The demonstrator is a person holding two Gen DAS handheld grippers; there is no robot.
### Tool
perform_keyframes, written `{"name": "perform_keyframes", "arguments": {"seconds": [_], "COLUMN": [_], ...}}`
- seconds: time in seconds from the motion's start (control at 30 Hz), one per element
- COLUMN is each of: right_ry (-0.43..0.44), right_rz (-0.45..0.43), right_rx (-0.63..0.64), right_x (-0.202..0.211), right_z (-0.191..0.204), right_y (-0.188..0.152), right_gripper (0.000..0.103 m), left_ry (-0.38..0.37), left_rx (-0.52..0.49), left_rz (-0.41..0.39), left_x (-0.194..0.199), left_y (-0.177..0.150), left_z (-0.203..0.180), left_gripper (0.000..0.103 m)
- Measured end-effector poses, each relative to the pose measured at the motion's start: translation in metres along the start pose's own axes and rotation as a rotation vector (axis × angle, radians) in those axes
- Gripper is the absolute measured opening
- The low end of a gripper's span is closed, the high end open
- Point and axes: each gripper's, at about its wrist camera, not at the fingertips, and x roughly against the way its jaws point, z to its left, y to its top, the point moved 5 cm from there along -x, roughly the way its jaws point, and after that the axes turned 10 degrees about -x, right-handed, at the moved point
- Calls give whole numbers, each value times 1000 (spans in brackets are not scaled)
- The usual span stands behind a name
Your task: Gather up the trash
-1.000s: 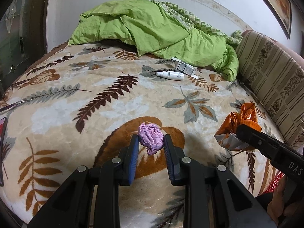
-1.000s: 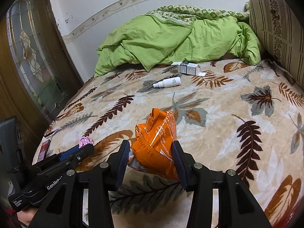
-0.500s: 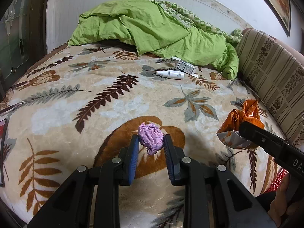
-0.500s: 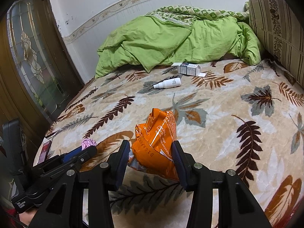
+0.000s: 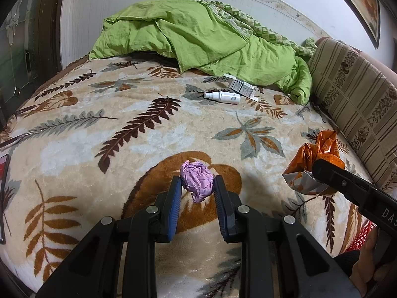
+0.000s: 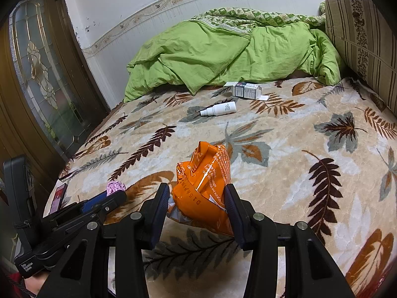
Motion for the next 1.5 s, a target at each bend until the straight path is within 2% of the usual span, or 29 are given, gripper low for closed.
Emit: {"name": "perform_keyframes", "arguments": {"seconds": [1.5], "right_ry": [10], "right_rz": [3], "right_rx": [-16], "right_x": [2], "right_z": [2], "right_y": [-1], "right_gripper": [49], "left_ry": [-11], "left_rx": [-2], "left_rz": [-4], "left_x": [0], "left_y": [0], "left_z": [-4], "left_gripper": [25]}}
